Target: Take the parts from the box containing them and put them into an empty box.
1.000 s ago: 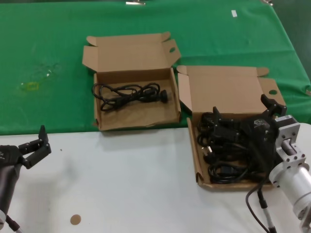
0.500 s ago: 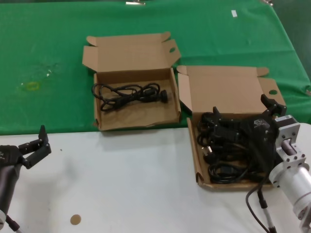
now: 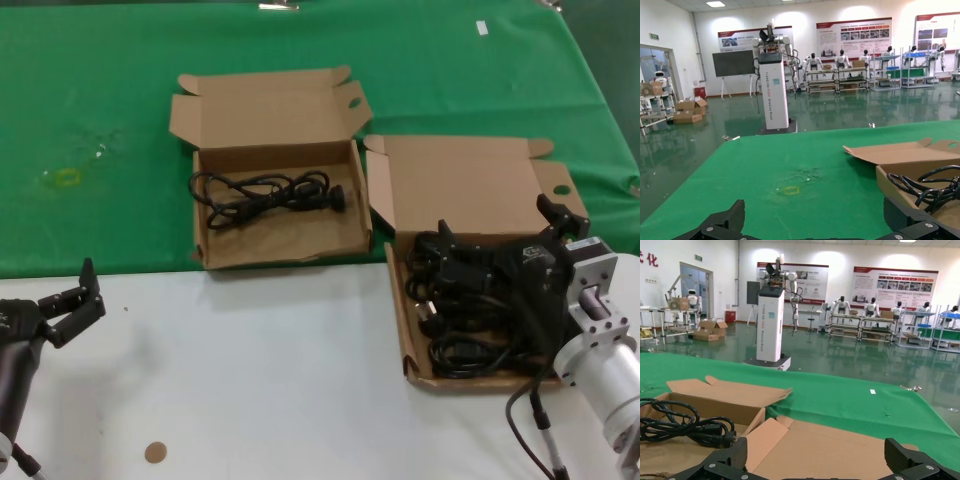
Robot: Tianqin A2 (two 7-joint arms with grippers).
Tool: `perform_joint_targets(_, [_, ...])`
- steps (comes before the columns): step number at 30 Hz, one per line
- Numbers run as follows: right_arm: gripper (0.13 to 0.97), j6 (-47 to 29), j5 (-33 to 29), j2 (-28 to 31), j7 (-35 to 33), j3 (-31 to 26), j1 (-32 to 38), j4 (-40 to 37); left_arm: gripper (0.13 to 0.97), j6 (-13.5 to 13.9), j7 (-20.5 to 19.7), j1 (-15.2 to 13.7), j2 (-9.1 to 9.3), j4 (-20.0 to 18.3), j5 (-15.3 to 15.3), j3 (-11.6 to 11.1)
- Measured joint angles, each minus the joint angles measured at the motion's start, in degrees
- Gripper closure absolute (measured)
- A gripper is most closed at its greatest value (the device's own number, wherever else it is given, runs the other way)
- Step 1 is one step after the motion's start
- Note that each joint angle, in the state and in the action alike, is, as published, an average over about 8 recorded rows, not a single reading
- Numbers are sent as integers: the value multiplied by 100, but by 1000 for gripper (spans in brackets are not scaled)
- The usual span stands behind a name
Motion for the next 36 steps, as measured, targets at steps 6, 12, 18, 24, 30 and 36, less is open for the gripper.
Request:
perform_joint_targets(6, [129,0,0,0,0,0,0,0,132,0,0,0,0,0,0,0])
perform_joint_targets(12, [129,0,0,0,0,0,0,0,132,0,0,0,0,0,0,0])
perform_joint_targets(18, [129,0,0,0,0,0,0,0,132,0,0,0,0,0,0,0])
perform_joint_targets(24, [129,0,0,0,0,0,0,0,132,0,0,0,0,0,0,0])
perform_joint_targets(30, [129,0,0,0,0,0,0,0,132,0,0,0,0,0,0,0])
perform_joint_targets(36, [129,0,0,0,0,0,0,0,132,0,0,0,0,0,0,0])
